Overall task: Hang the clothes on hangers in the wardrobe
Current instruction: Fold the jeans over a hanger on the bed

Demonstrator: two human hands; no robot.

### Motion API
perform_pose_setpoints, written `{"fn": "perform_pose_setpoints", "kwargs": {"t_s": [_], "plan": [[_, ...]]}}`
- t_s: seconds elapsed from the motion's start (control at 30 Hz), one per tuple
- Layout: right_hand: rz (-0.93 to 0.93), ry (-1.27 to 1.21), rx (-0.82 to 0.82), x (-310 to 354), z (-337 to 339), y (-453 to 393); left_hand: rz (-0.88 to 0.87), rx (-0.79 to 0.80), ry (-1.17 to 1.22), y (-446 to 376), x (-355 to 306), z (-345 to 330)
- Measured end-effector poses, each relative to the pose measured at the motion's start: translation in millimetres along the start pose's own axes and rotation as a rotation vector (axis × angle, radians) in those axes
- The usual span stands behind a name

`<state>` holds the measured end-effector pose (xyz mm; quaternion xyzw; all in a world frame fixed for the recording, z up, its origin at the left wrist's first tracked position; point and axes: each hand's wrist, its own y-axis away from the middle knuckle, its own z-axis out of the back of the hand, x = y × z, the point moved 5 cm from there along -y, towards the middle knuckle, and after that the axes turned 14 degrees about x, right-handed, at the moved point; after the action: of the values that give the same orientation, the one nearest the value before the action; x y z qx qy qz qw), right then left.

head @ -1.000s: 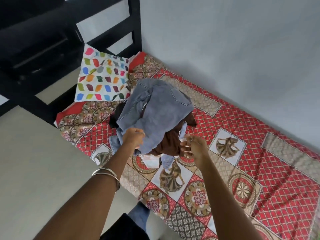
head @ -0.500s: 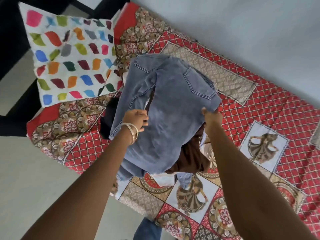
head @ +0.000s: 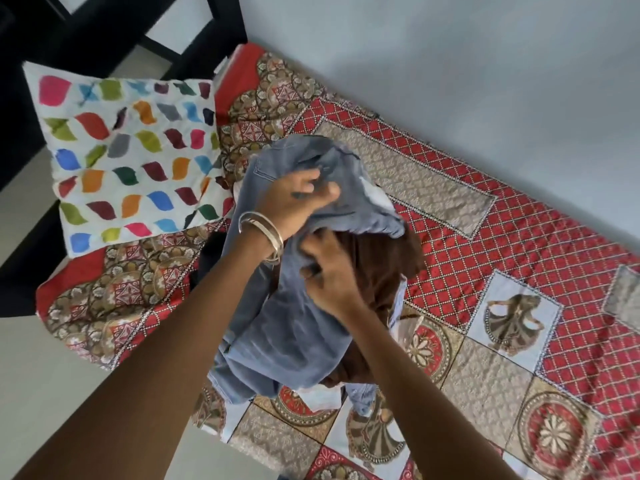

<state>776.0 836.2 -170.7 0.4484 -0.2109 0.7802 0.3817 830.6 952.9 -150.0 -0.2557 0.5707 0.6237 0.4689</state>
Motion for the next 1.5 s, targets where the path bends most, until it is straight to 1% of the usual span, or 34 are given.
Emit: {"fn": "perform_pose_setpoints", "kwargs": {"t_s": [0.03,0.1,0.13,0.2,0.23,0.27,0.3,0.33,0.37,0.4,0.43,0.47,0.5,0.53,0.6,0.7,0.73,0.8,0.87,0.9,0.93,0.97,1.03,1.07,1.1,1.17,1.2,1.23,1.3,1.37,1.4,1.43,1.47,1.5], "plan": [[0.051,0.019,0.116,5.1,-12.0,1.3,0.060,0.082,-0.184,-4.7,-1.0,-4.1],[0.124,0.039,0.295,9.8,-30.0,9.9,0.225,0.223,-0.621,-8.9,10.0,-10.1],[0.129,0.043,0.386,9.9,-35.3,17.2,0.296,0.250,-0.774,-8.2,18.1,-10.5],[0.072,-0.005,0.616,1.0,-42.5,35.3,0.337,0.211,-0.899,-1.3,24.2,-5.1],[0.002,-0.051,0.729,-11.6,-47.0,46.7,0.343,0.190,-0.883,2.2,32.1,-2.9],[-0.111,-0.131,0.808,-20.7,-45.5,59.7,0.330,0.168,-0.832,9.9,38.2,-2.0],[-0.261,-0.272,0.793,-30.0,-40.1,71.2,0.338,0.158,-0.756,18.3,46.1,-1.9],[-0.442,-0.430,0.647,-41.3,-29.1,76.8,0.347,0.131,-0.691,24.7,51.5,-1.9],[-0.596,-0.580,0.417,-56.1,-16.7,78.7,0.355,0.097,-0.654,28.8,54.7,-1.7],[-0.729,-0.675,0.144,-70.1,-2.5,79.1,0.347,0.072,-0.625,32.3,57.9,-2.6],[-0.819,-0.734,-0.096,-84.0,10.9,79.1,0.323,0.063,-0.603,34.8,56.4,-5.1],[-0.887,-0.790,-0.245,-95.5,20.5,74.8,0.291,0.065,-0.574,34.2,54.2,-8.0],[-0.930,-0.858,-0.321,-99.8,22.0,67.1,0.270,0.068,-0.528,36.3,55.5,-8.7],[-0.979,-0.905,-0.351,-100.8,22.0,58.5,0.244,0.061,-0.480,38.0,56.0,-9.1],[-1.072,-0.972,-0.361,-106.8,19.9,43.8,0.245,0.043,-0.442,40.8,60.1,-7.5],[-1.098,-0.999,-0.349,-100.4,16.4,24.0,0.200,0.018,-0.555,45.6,68.1,-2.7],[-1.067,-0.954,-0.326,-93.6,21.2,17.3,0.154,0.015,-0.640,45.2,63.4,-4.8],[-0.950,-0.737,-0.263,-74.3,28.1,0.1,0.056,-0.015,-0.889,52.1,51.5,-9.4],[-0.804,-0.499,-0.247,-42.4,43.1,-13.8,0.016,-0.006,-1.123,58.3,33.2,-25.9],[-0.741,-0.451,-0.258,-29.2,49.4,-19.9,0.025,-0.007,-1.155,56.7,30.2,-36.9],[-0.678,-0.441,-0.242,-5.5,59.0,-24.3,0.031,-0.075,-1.106,62.6,21.1,-44.5],[-0.620,-0.485,-0.210,11.3,63.2,-27.4,0.037,-0.170,-0.964,69.2,12.3,-46.6],[-0.495,-0.699,-0.103,42.6,77.2,-32.5,-0.059,-0.464,-0.592,77.5,-12.8,-35.2],[-0.462,-0.820,-0.042,49.0,79.3,-34.5,-0.066,-0.549,-0.457,76.8,-17.5,-26.3],[-0.431,-0.911,-0.005,57.4,90.6,-28.2,-0.092,-0.606,-0.378,81.6,-36.2,-18.2],[-0.456,-0.920,0.033,61.4,109.0,-8.0,-0.157,-0.684,-0.283,90.2,-69.3,-0.4],[-0.501,-0.834,0.036,60.6,117.2,3.8,-0.184,-0.705,-0.258,91.2,-85.5,8.9],[-0.560,-0.763,0.016,46.7,119.3,15.9,-0.182,-0.693,-0.226,90.6,-96.3,19.9],[-0.629,-0.683,-0.013,44.1,134.8,53.5,-0.301,-0.671,-0.258,115.2,-143.3,29.9],[-0.707,-0.663,-0.037,21.6,131.0,72.8,-0.411,-0.656,-0.310,125.8,-179.5,44.6],[-0.689,-0.665,-0.096,36.9,151.0,96.9,-0.535,-0.603,-0.331,155.1,-218.7,35.7],[-0.642,-0.688,-0.116,47.6,161.3,108.7,-0.637,-0.586,-0.363,180.5,-250.3,27.4],[-0.634,-0.699,-0.129,42.0,158.3,107.6,-0.652,-0.524,-0.311,181.3,-265.7,26.9],[-0.637,-0.653,-0.150,35.6,154.6,107.4,-0.725,-0.501,-0.291,186.5,-286.2,24.8]]}}
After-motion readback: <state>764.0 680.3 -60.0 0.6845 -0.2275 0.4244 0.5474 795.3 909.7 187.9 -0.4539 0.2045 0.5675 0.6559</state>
